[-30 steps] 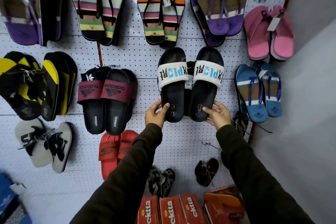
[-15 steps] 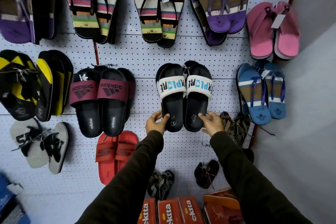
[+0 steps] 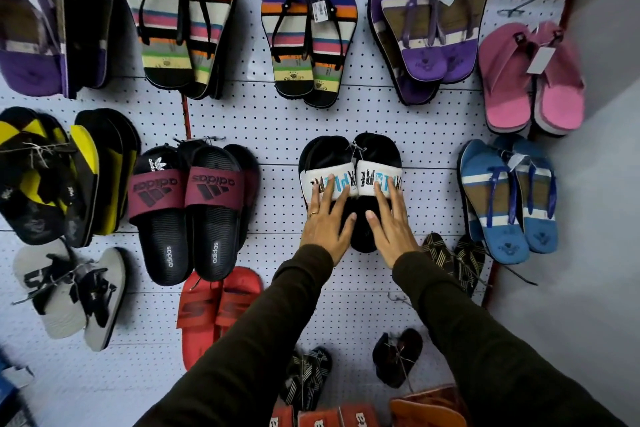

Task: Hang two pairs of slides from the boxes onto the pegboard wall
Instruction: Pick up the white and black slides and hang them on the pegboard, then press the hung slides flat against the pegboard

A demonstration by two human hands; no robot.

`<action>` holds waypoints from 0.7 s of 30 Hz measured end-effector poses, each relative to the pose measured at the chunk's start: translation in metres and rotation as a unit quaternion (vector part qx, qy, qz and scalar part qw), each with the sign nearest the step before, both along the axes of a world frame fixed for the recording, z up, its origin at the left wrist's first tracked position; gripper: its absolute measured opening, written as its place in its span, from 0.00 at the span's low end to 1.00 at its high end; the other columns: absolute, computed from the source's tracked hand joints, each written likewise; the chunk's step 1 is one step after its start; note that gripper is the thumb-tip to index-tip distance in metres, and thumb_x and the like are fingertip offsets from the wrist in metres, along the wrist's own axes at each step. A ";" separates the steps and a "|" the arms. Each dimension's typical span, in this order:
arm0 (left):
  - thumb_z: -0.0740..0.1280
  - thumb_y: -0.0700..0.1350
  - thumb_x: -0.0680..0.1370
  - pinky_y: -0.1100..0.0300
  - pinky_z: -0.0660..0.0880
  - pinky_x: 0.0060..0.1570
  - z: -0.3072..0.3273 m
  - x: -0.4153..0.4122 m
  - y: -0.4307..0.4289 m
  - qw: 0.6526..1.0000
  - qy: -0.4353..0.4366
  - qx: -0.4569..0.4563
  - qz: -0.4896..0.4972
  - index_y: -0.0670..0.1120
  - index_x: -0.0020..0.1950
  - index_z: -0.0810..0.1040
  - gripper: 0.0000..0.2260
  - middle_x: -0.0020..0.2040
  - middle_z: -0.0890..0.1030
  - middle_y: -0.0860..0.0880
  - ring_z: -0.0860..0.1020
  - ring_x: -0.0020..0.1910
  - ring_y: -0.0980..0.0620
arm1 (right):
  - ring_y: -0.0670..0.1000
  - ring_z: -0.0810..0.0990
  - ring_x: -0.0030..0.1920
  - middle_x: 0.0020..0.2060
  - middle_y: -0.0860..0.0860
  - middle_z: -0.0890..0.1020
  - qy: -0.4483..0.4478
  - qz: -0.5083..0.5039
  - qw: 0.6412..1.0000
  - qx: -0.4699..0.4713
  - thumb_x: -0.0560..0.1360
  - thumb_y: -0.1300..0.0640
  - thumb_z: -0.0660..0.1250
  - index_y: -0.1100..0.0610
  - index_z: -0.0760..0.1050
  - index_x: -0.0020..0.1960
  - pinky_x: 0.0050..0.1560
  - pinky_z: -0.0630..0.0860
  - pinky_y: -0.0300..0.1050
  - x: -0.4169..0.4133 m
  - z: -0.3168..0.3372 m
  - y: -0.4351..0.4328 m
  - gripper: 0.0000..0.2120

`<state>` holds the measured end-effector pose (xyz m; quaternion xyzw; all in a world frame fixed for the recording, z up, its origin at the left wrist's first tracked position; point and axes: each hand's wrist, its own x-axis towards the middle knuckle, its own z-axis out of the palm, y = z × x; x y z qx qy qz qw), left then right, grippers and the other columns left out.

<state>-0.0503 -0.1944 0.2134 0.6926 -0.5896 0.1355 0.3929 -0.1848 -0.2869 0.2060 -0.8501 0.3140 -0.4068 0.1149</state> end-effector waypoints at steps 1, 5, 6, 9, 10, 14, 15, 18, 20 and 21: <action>0.53 0.57 0.79 0.50 0.54 0.76 0.001 0.003 -0.003 1.000 0.000 0.023 0.009 0.55 0.79 0.52 0.27 0.81 0.43 0.53 0.40 0.79 0.45 | 0.53 0.40 0.80 0.79 0.45 0.40 0.003 0.006 1.000 0.010 0.81 0.45 0.50 0.44 0.44 0.79 0.78 0.52 0.58 0.002 0.001 -0.002 0.29; 0.53 0.57 0.79 0.48 0.51 0.78 0.010 0.014 -0.010 0.997 -0.019 0.076 0.027 0.55 0.79 0.49 0.29 0.81 0.41 0.51 0.40 0.79 0.41 | 0.55 0.42 0.80 0.80 0.47 0.41 0.014 0.000 1.000 0.009 0.81 0.44 0.50 0.46 0.44 0.79 0.79 0.51 0.57 0.008 0.009 -0.007 0.30; 0.53 0.57 0.79 0.47 0.50 0.78 0.013 0.015 -0.009 0.996 -0.022 0.080 0.027 0.55 0.79 0.49 0.29 0.81 0.42 0.51 0.41 0.79 0.41 | 0.55 0.42 0.80 0.80 0.47 0.41 0.016 -0.005 1.000 0.009 0.80 0.44 0.50 0.46 0.44 0.79 0.79 0.51 0.57 0.009 0.010 -0.007 0.30; 0.53 0.57 0.79 0.45 0.48 0.78 0.017 0.017 -0.001 0.995 -0.033 0.086 0.028 0.56 0.79 0.50 0.28 0.81 0.44 0.51 0.43 0.80 0.43 | 0.55 0.43 0.80 0.80 0.47 0.42 0.014 -0.017 1.000 0.008 0.80 0.42 0.50 0.46 0.45 0.79 0.78 0.52 0.58 0.011 0.008 -0.003 0.30; 0.53 0.57 0.79 0.44 0.47 0.78 0.018 0.018 0.004 0.995 -0.038 0.085 0.030 0.56 0.79 0.51 0.28 0.81 0.45 0.51 0.44 0.80 0.44 | 0.55 0.44 0.80 0.80 0.48 0.43 0.008 -0.025 1.000 0.006 0.80 0.41 0.49 0.46 0.46 0.79 0.78 0.52 0.59 0.011 0.007 -0.001 0.30; 0.52 0.57 0.79 0.46 0.47 0.78 0.016 0.030 0.028 0.996 -0.052 0.055 0.046 0.57 0.78 0.52 0.27 0.81 0.50 0.51 0.48 0.80 0.46 | 0.54 0.44 0.80 0.80 0.48 0.47 -0.023 -0.081 0.996 -0.027 0.80 0.42 0.49 0.48 0.50 0.79 0.78 0.49 0.62 0.017 0.004 0.016 0.29; 0.52 0.57 0.79 0.46 0.48 0.78 0.015 0.036 0.036 0.996 -0.060 0.042 0.057 0.57 0.78 0.52 0.27 0.81 0.51 0.51 0.49 0.80 0.46 | 0.54 0.44 0.80 0.80 0.49 0.47 -0.030 -0.093 0.995 -0.038 0.80 0.42 0.49 0.48 0.51 0.78 0.78 0.46 0.62 0.022 0.004 0.023 0.29; 0.51 0.57 0.79 0.45 0.47 0.78 0.013 0.065 0.062 0.990 -0.097 0.016 0.101 0.57 0.78 0.54 0.26 0.80 0.52 0.52 0.50 0.80 0.47 | 0.55 0.43 0.80 0.80 0.50 0.49 -0.044 -0.105 0.990 -0.078 0.80 0.41 0.49 0.48 0.54 0.78 0.77 0.40 0.63 0.043 0.002 0.047 0.28; 0.52 0.57 0.79 0.45 0.45 0.78 0.014 0.085 0.083 0.984 -0.113 -0.001 0.134 0.56 0.77 0.56 0.26 0.80 0.53 0.52 0.49 0.80 0.47 | 0.56 0.43 0.80 0.80 0.52 0.50 -0.043 -0.099 0.989 -0.101 0.79 0.41 0.49 0.48 0.55 0.78 0.77 0.39 0.63 0.063 0.002 0.062 0.28; 0.53 0.57 0.79 0.45 0.45 0.78 0.015 0.095 0.095 0.981 -0.123 -0.010 0.151 0.56 0.77 0.57 0.26 0.80 0.53 0.52 0.49 0.80 0.48 | 0.56 0.42 0.80 0.80 0.52 0.50 -0.042 -0.088 0.990 -0.105 0.80 0.42 0.49 0.49 0.55 0.78 0.77 0.39 0.63 0.075 0.002 0.070 0.28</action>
